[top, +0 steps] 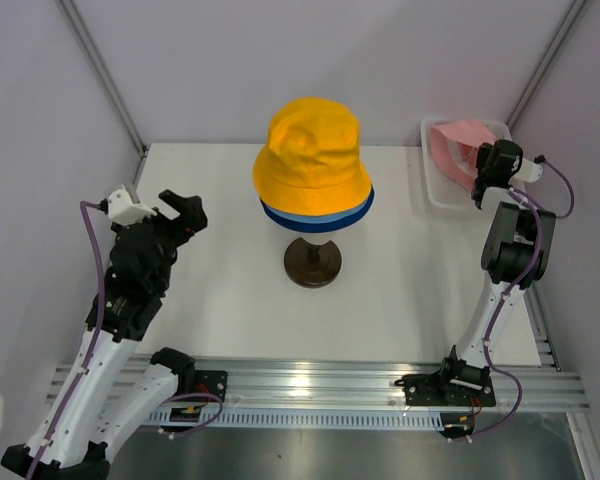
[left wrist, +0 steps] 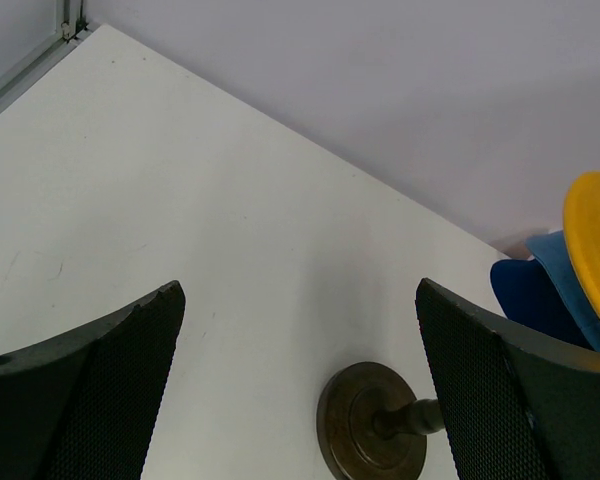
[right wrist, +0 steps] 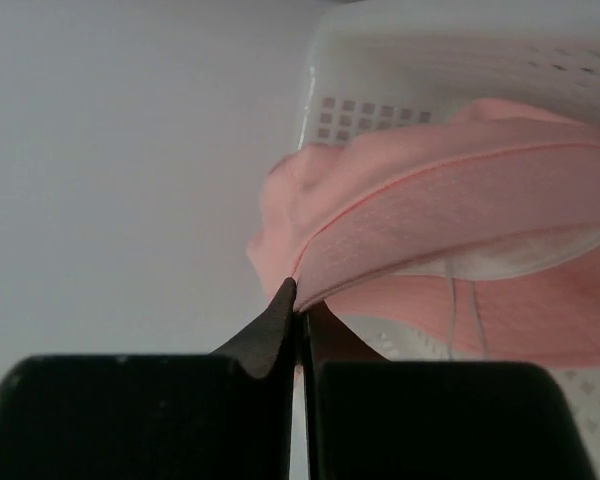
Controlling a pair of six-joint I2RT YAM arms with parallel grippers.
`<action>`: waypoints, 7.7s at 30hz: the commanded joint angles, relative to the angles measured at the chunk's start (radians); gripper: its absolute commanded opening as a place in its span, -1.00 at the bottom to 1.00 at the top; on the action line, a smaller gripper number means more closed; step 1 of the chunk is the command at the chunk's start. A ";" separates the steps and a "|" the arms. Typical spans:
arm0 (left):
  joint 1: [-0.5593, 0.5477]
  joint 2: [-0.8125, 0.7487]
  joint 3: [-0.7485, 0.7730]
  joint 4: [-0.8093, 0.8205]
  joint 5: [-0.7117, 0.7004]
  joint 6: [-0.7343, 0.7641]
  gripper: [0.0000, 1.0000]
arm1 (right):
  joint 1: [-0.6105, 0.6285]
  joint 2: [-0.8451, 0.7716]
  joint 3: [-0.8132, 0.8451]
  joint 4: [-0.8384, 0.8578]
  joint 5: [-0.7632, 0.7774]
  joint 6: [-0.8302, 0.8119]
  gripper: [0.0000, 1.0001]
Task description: Stack the hats
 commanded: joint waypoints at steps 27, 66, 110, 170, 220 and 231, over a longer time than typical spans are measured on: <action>0.056 0.032 -0.091 0.213 0.255 -0.087 0.99 | 0.443 -0.139 1.076 -0.118 -0.586 -0.227 -1.00; 0.122 0.343 0.126 0.619 0.738 -0.643 0.95 | 0.742 -0.884 -0.025 -0.263 -0.630 -0.396 -1.00; 0.035 0.483 0.319 0.771 0.842 -0.834 -0.98 | 0.759 -1.014 -0.101 -0.311 -0.454 -0.505 -1.00; 0.023 0.282 0.127 0.468 0.764 -0.473 -0.99 | 0.632 -1.002 -0.342 -0.075 -0.342 -0.222 0.35; 0.024 0.339 0.172 0.262 0.739 -0.260 -0.95 | 0.637 -0.976 -0.469 -0.209 -0.474 -0.376 -1.00; 0.027 0.263 0.146 0.212 0.779 -0.210 -0.93 | 0.635 -1.013 -0.527 -0.276 -0.466 -0.452 -1.00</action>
